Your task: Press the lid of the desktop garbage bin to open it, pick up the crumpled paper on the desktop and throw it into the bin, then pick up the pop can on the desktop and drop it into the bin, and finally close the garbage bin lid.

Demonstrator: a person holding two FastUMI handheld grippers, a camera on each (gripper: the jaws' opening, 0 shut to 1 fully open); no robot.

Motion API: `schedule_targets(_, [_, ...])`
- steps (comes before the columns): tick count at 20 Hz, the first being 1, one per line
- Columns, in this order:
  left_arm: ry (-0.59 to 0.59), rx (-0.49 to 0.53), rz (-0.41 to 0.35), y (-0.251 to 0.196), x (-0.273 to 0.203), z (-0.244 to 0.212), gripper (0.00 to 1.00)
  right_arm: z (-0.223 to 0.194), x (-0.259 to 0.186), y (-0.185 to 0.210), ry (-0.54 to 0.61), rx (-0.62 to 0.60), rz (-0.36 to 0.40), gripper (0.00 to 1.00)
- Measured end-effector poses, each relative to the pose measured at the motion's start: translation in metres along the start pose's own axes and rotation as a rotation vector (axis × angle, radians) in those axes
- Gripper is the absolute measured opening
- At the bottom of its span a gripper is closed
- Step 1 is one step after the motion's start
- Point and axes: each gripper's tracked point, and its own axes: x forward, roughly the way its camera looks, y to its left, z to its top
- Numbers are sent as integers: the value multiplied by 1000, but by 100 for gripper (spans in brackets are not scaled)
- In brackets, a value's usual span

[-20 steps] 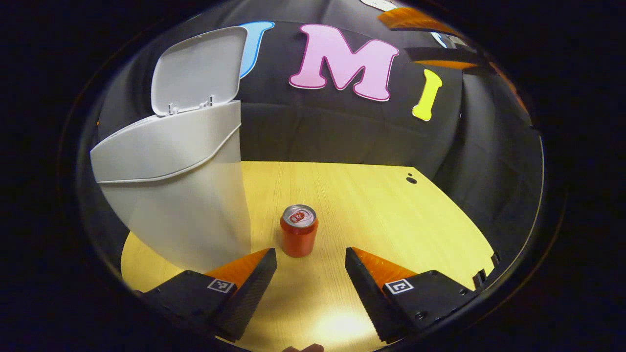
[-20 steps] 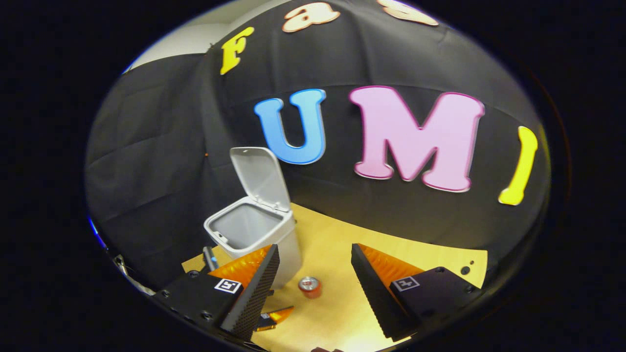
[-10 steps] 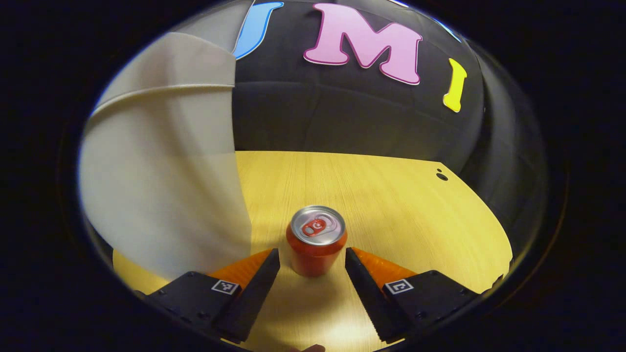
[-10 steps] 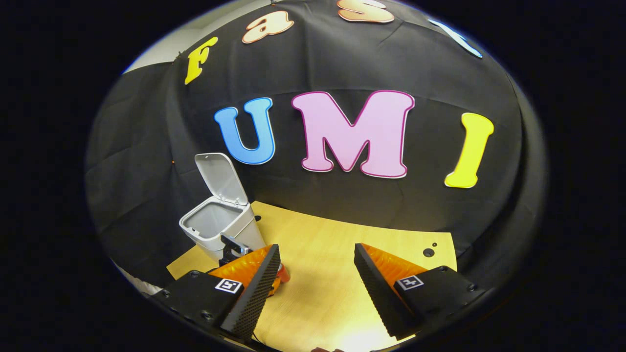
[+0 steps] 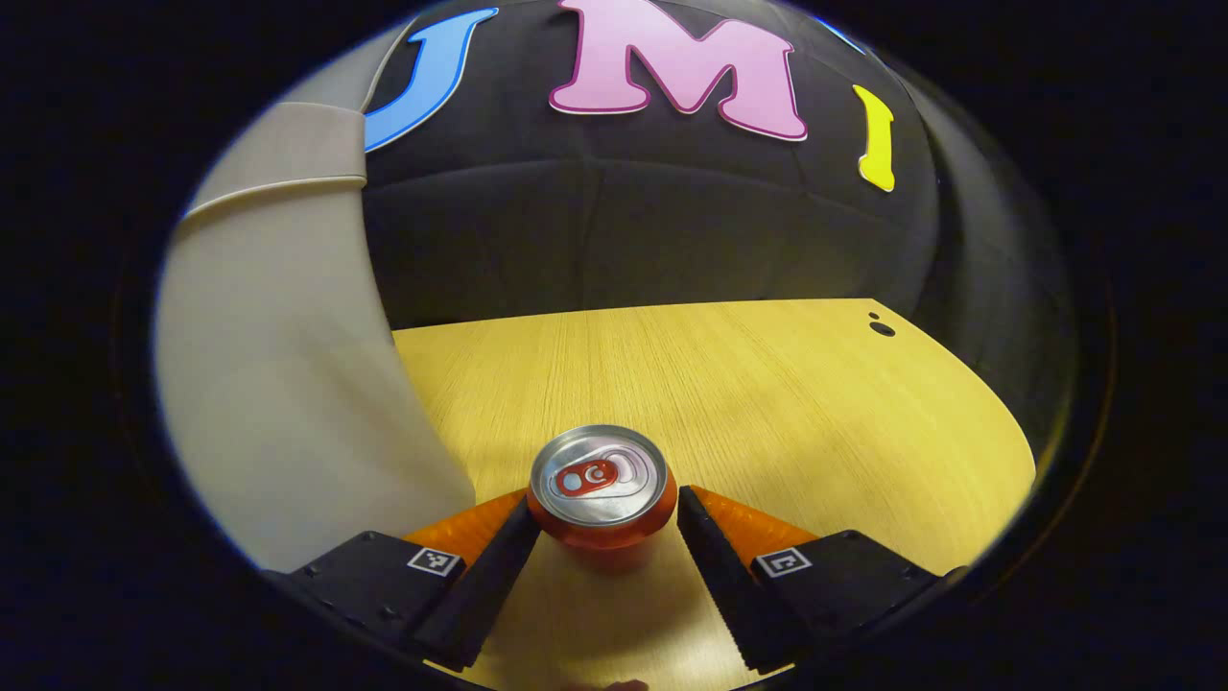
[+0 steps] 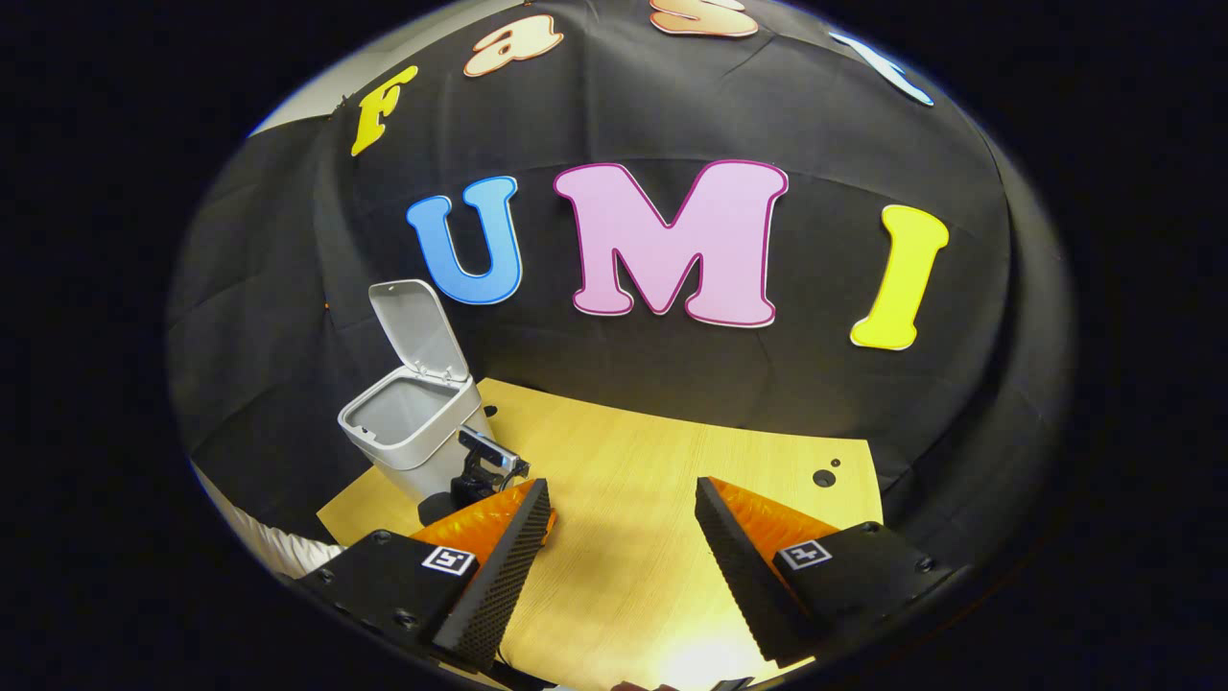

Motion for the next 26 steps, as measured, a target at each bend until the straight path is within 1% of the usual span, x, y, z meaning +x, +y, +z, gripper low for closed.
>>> schedule_targets(2, [-15,-5,-1,-2,-4,7,96,-2,-2,-3,1,-6,2,98])
schedule_targets(4, [-39,-38,-36,-14,-18,20,88,-7,-7,-8,-6,-1,2,98])
schedule_targets(6, [-73,-36,-47,-20,-43,38,86,-7,-16,-15,-16,25,13,98])
schedule_targets(8, [-125,-20,-63,-27,-77,65,86,-9,-15,-14,-22,47,29,98])
schedule_targets(11, [-239,31,-75,-27,-132,127,85,-16,-13,-17,-27,65,52,98])
schedule_targets(13, [-310,64,-48,-11,-167,167,85,-19,-13,-19,-32,87,69,98])
schedule_targets(14, [-338,59,-33,0,-185,186,85,-18,-12,-17,-36,100,80,98])
schedule_targets(16, [-391,16,-12,21,-218,221,85,-13,-15,-12,-52,114,107,98])
schedule_targets(19, [-411,-34,66,70,-247,243,85,-10,-19,-11,-72,90,127,98])
schedule_targets(21, [-400,-43,133,107,-256,242,85,-8,-20,-10,-80,79,133,98])
schedule_targets(23, [-360,-36,196,145,-258,229,85,-9,-22,-10,-81,89,140,98])
schedule_targets(26, [-279,-55,231,175,-249,202,85,-13,-21,-12,-79,96,152,98])
